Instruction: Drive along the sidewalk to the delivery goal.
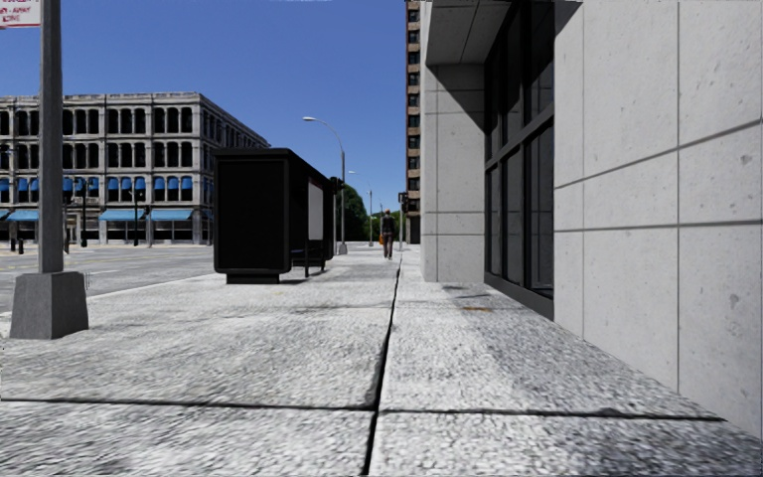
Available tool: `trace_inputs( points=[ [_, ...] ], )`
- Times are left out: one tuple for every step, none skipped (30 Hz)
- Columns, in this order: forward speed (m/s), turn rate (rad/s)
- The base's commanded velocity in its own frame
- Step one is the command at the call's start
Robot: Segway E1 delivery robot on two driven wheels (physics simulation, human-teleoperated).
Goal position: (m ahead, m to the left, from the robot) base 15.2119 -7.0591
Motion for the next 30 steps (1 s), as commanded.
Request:
trace_inputs(
  points=[
    [1.85,0.37],
    [1.85,0.28],
    [1.85,0.15],
    [1.85,0.15],
    [1.85,0.07],
    [1.85,0.00],
    [1.85,0.00],
    [1.85,0.00],
    [1.85,0.00],
    [1.85,0.00],
    [1.85,0.00],
    [1.85,0.00],
    [1.85,0.00],
    [1.85,0.00],
    [1.85,0.00],
    [1.85,0.00],
    [1.85,0.00],
    [1.85,0.00],
    [1.85,0.00],
    [1.85,0.00],
    [1.85,0.00],
    [1.85,0.00],
    [1.85,0.00],
    [1.85,0.00],
    [1.85,0.00],
    [1.85,0.00],
    [1.85,0.00],
    [1.85,0.00],
    [1.85,0.00],
    [1.85,0.00]
  ],
)
